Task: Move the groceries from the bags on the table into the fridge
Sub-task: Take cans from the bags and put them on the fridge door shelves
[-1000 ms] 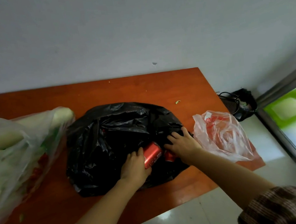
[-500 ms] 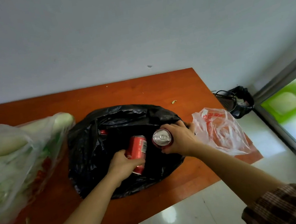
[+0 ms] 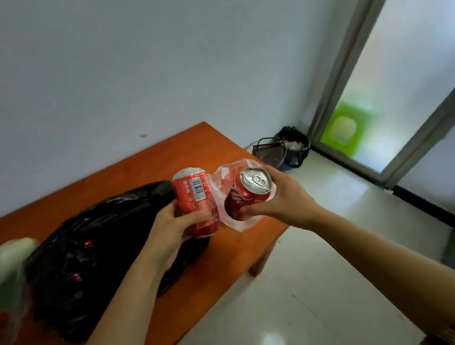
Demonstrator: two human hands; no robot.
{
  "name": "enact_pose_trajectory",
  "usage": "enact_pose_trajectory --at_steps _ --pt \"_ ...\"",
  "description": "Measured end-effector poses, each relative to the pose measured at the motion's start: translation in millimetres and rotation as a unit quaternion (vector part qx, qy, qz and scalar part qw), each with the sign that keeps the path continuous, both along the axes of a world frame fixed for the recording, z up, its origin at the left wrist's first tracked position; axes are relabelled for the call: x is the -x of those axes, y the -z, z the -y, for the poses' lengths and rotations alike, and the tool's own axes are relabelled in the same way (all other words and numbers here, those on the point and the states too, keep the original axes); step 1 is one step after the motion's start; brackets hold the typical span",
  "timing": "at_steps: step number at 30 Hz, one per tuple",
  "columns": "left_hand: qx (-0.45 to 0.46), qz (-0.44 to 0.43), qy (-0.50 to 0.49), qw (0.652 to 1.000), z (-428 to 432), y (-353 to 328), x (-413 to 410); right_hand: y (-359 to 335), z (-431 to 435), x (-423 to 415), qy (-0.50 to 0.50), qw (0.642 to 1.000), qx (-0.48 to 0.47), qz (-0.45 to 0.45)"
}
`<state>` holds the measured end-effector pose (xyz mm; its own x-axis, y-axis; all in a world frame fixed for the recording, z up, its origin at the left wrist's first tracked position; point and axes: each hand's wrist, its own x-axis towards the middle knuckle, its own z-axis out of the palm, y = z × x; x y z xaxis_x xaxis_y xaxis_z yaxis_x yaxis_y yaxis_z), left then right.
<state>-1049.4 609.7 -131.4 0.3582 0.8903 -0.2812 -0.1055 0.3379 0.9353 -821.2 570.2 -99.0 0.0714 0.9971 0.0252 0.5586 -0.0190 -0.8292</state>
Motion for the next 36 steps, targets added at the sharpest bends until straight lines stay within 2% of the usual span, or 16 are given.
enact_pose_trajectory --at_steps 4,9,15,20,26,36 --pt "-0.046 -0.013 0.094 0.994 47.6 -12.7 -89.4 -10.4 85.1 -78.2 0.112 0.994 -0.011 0.006" --pt "-0.063 0.011 0.173 0.983 143.2 -17.7 -221.5 -19.4 212.4 -178.9 0.221 0.975 -0.028 0.013" --pt "-0.041 0.063 0.258 0.963 256.9 -37.8 -369.7 -50.9 362.4 -292.4 0.339 0.939 -0.054 -0.011" --pt "-0.067 0.092 0.342 0.933 324.5 -72.4 -475.6 -84.8 459.5 -374.1 0.423 0.901 -0.093 0.006" --pt "-0.123 0.109 0.394 0.904 376.3 -114.9 -597.5 -119.9 527.0 -462.4 0.469 0.869 -0.156 0.014" --pt "-0.333 0.133 0.378 0.854 423.6 -192.5 -777.4 -182.0 566.8 -632.5 0.487 0.838 -0.238 0.062"
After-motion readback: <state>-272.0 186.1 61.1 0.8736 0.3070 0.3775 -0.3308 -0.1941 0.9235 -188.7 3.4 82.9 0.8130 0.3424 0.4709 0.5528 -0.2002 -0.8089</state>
